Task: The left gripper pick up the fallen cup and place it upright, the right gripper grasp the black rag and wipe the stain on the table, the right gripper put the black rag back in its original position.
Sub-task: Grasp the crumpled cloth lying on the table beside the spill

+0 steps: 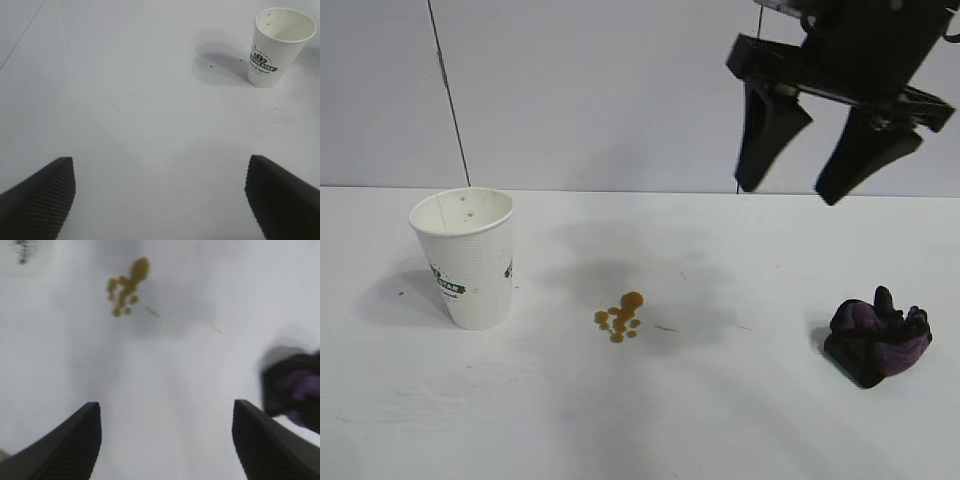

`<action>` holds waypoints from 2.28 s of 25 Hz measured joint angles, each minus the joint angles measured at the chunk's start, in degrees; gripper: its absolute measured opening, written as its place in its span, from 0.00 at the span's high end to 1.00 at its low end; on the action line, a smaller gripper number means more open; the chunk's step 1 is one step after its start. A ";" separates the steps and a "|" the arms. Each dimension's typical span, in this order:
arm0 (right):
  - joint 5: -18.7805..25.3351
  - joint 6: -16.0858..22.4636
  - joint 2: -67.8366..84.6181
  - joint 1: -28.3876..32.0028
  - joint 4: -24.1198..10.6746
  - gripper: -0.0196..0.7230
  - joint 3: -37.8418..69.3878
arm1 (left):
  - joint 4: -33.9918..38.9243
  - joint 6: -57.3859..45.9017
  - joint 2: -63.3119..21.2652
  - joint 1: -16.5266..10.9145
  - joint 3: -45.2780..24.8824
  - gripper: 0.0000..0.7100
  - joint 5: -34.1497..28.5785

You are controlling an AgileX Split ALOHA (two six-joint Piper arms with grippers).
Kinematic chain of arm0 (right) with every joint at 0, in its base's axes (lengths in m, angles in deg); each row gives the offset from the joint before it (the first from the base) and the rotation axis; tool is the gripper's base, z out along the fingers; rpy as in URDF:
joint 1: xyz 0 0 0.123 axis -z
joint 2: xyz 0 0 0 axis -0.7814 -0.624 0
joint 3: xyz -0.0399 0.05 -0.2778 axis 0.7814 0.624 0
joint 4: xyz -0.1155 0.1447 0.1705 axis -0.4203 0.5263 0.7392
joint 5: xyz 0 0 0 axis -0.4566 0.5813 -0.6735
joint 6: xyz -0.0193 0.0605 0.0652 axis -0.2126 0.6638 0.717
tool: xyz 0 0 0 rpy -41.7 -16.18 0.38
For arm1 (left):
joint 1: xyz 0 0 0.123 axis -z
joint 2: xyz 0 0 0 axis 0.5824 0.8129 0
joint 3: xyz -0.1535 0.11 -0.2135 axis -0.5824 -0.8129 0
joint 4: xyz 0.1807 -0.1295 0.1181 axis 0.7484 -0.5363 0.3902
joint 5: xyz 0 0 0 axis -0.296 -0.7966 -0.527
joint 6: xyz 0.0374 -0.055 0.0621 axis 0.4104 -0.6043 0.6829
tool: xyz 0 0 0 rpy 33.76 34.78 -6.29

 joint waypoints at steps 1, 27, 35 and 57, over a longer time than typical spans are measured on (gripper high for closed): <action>0.31 1.52 -0.24 0.00 -2.58 0.30 0.00 | 0.01 0.00 0.00 0.00 0.00 0.07 0.00; -5.73 12.87 -13.12 2.06 -15.94 0.30 5.98 | 0.18 -0.06 0.00 0.00 0.00 0.07 0.00; -6.71 12.88 -15.62 3.72 -14.69 0.30 5.98 | 0.18 -0.06 0.00 0.00 0.00 0.07 0.00; -6.76 1.51 -10.70 4.15 6.05 0.86 1.45 | 0.18 -0.12 0.00 0.00 0.00 0.07 0.00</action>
